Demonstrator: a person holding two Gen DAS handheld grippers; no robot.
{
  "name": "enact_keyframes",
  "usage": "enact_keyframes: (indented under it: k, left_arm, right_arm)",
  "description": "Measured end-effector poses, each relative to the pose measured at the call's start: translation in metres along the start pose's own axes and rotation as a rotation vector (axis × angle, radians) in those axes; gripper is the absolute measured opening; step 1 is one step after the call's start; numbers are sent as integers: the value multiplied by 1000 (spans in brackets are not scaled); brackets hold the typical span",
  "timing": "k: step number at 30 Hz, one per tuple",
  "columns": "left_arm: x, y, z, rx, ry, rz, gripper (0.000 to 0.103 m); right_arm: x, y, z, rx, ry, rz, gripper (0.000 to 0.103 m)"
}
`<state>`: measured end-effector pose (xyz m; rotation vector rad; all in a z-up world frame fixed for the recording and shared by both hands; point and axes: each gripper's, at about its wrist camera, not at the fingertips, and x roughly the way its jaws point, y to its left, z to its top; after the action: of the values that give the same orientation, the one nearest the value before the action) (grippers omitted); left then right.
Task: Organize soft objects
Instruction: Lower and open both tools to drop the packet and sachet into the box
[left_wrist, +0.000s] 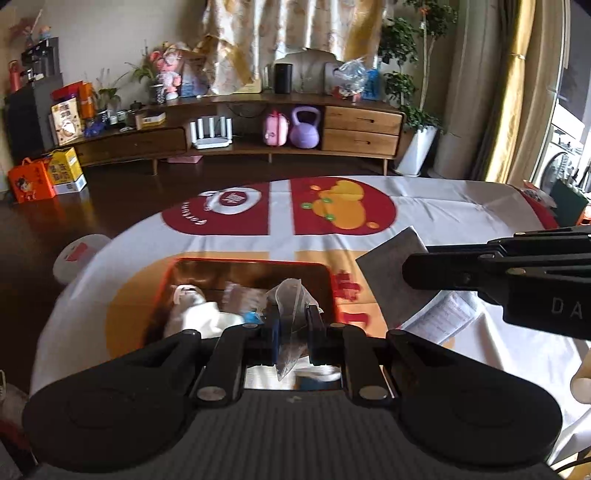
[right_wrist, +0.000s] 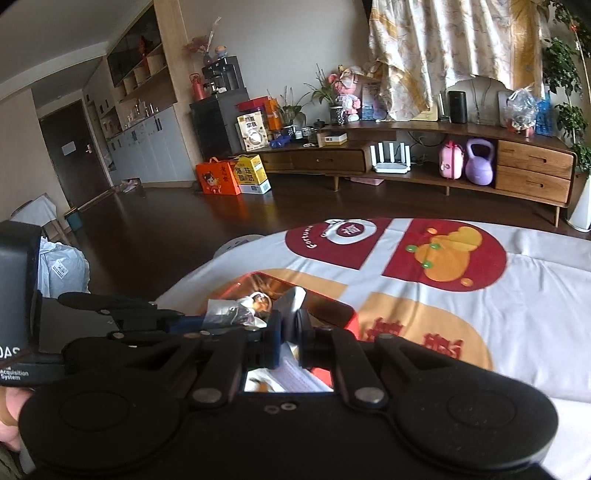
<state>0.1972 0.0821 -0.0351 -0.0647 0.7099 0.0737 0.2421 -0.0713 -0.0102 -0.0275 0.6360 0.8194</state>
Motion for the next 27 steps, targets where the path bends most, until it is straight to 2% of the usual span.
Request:
enact_keyframes:
  k: [15, 23, 27]
  left_arm:
    - [34, 68, -3, -45, 50, 66, 14]
    - [57, 80, -15, -67, 90, 56, 14]
    - [65, 81, -22, -70, 110, 52, 14]
  right_arm:
    - [82, 3, 6, 49, 81, -29, 7]
    - [119, -10, -5, 120, 140, -30, 8]
    - [125, -11, -10, 119, 150, -33, 11]
